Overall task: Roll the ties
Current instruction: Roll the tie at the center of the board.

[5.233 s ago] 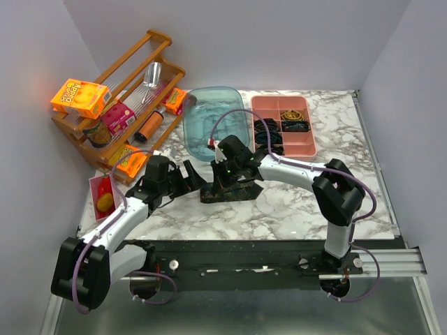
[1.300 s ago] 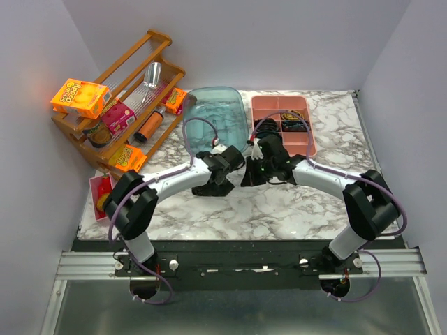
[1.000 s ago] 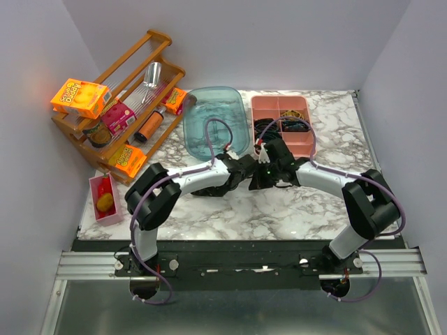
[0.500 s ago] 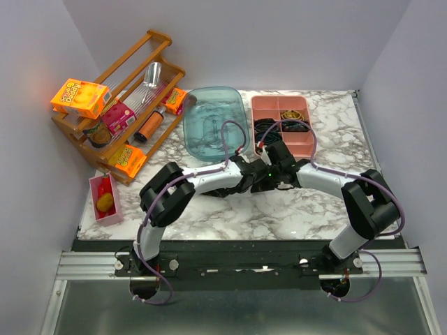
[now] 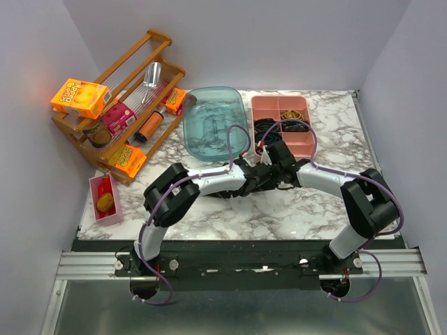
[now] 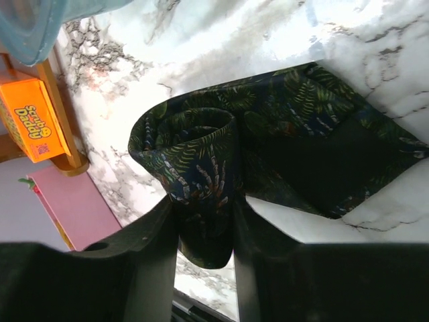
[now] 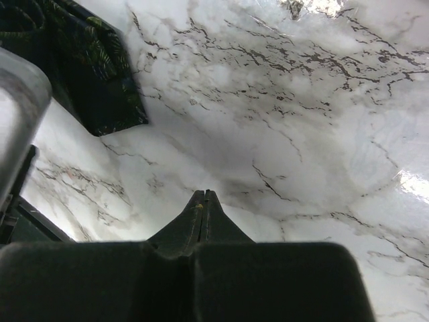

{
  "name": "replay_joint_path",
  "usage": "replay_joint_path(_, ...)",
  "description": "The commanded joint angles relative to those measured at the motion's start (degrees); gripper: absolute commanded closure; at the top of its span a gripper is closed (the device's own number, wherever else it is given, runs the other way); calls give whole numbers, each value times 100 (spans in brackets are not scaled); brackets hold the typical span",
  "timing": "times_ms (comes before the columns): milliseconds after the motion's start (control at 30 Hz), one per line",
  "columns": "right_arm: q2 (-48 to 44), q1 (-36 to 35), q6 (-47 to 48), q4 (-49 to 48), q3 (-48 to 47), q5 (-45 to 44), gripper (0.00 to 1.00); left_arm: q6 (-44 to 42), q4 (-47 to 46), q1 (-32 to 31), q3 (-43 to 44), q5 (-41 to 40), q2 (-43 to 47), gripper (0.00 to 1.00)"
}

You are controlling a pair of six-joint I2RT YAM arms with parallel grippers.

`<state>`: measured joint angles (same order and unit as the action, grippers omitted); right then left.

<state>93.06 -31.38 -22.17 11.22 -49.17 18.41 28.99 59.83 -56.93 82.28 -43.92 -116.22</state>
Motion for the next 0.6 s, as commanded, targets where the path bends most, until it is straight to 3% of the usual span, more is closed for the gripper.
replay_joint_path(0,107,44,73,-147,74,-49,98,-78,-490,-73,-1,446,170,45)
replay_joint_path(133,107,53,73,-147,100,-40,98,-157,-622,-73,-19,647,328,36)
replay_joint_path(300,73,44,73,-173,100,-5,98,-219,-903,-82,-133,815,644,32)
replay_joint_path(567,-244,35,362,-33,-93,83,98,-43,-1667,15,-687,964,1716,15)
